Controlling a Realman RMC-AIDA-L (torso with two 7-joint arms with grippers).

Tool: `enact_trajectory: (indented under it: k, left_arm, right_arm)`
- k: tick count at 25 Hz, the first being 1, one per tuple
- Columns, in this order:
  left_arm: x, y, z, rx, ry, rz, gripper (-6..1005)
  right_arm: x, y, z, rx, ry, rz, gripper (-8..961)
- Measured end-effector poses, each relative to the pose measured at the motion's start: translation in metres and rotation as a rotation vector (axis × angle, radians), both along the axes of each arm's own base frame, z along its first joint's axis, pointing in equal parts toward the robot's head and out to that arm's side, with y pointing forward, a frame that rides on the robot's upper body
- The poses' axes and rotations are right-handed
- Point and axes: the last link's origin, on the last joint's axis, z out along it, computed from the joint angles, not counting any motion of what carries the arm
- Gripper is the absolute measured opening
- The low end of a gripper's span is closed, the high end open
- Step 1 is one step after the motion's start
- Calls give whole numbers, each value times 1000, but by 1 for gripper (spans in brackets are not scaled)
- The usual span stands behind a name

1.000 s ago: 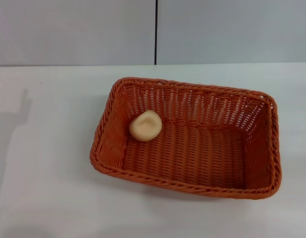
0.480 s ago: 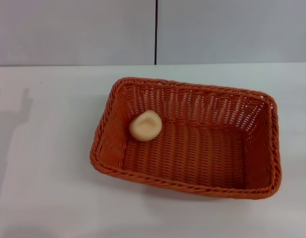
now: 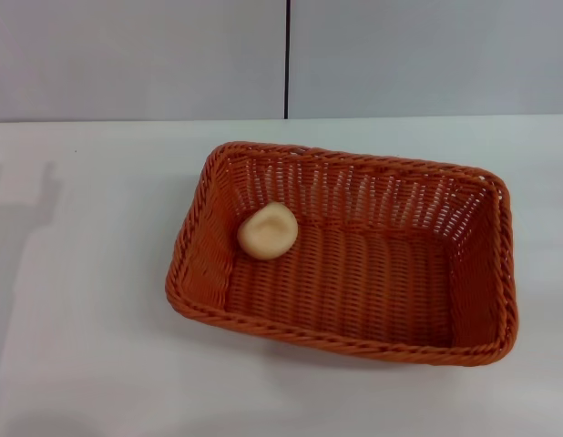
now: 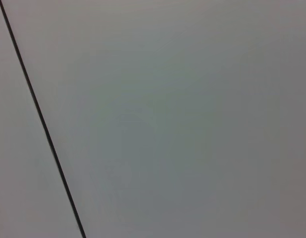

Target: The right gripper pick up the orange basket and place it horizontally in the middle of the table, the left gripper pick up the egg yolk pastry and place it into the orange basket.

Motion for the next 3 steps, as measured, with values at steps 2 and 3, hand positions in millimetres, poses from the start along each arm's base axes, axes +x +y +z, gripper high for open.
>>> enact_trajectory:
  k: [2,3]
  left_arm:
    - [0,0,0,-1,0,1,726]
    - [0,0,0,-1,0,1,726]
  right_arm:
    - [0,0,0,0,0,-1,508]
    - [0,0,0,0,1,-2,508]
